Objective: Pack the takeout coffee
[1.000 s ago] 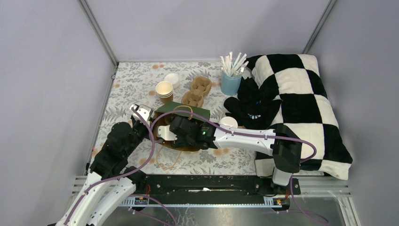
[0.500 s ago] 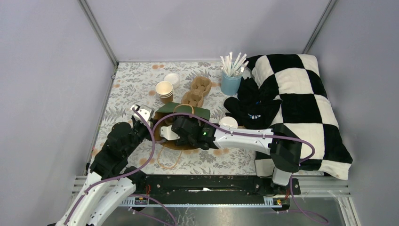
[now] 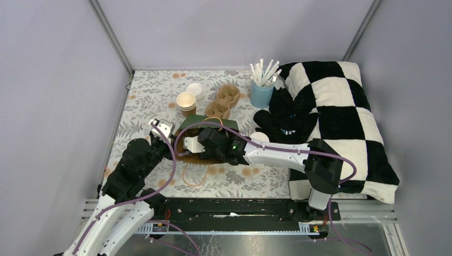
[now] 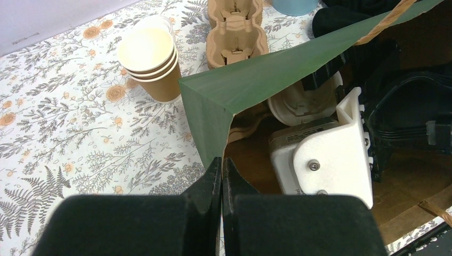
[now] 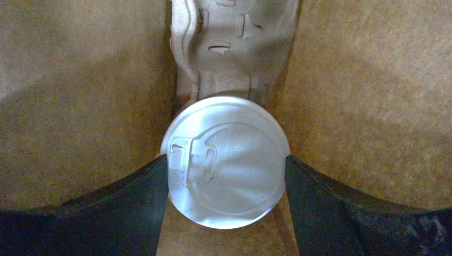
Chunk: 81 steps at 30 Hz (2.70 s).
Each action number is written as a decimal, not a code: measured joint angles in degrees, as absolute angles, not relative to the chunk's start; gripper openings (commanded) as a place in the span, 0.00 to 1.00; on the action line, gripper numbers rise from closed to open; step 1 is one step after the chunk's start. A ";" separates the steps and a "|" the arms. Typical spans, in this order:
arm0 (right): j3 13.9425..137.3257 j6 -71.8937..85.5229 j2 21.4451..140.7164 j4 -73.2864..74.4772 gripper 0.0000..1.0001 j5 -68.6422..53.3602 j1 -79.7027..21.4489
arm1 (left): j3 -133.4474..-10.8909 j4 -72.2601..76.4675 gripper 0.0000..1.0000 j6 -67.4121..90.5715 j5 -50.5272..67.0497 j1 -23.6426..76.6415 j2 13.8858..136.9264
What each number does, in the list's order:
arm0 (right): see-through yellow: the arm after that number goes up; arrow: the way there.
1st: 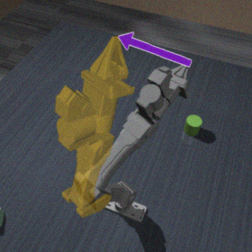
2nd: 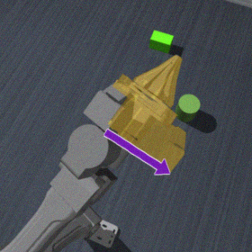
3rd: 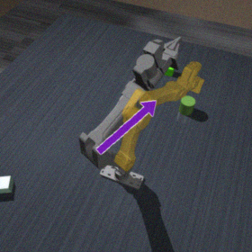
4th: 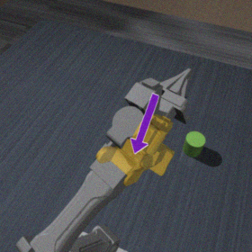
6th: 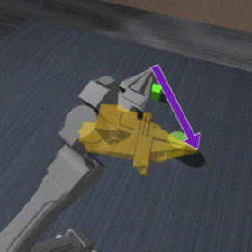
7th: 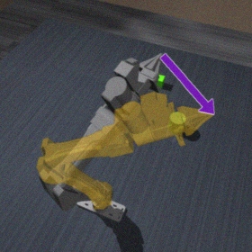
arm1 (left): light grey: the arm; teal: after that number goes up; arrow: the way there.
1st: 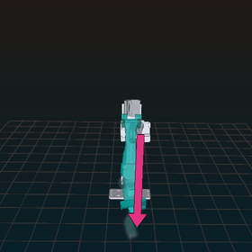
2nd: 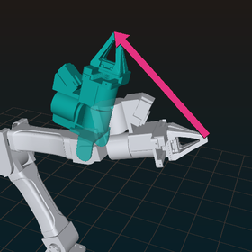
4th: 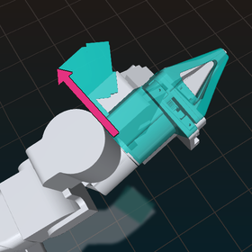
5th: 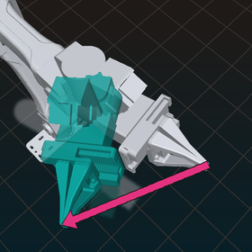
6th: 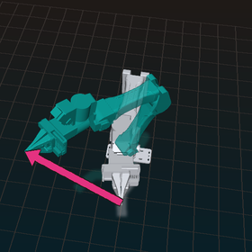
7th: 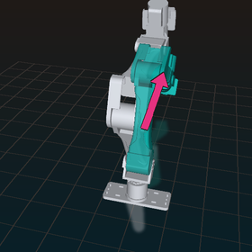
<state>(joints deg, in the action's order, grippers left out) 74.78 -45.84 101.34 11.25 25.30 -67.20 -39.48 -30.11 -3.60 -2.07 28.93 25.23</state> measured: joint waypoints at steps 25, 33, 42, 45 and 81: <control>81.91 -37.26 101.34 22.17 0.47 10.55 -66.61 | -56.01 -44.91 0.00 5.98 3.75 28.97 32.82; 82.67 -34.70 101.32 26.37 0.47 5.80 -66.70 | -58.30 -49.76 0.00 14.33 4.40 28.97 34.63; 82.59 -33.23 101.32 27.49 0.48 3.05 -66.67 | -60.60 -55.05 0.00 22.31 -0.75 28.97 36.80; 82.39 -33.21 101.32 27.62 0.48 1.28 -66.54 | -61.43 -57.39 0.00 24.03 -3.66 28.97 37.41; 78.94 -31.31 102.00 28.18 0.39 -10.22 -62.46 | -62.24 -62.37 0.00 27.62 -10.87 29.19 41.19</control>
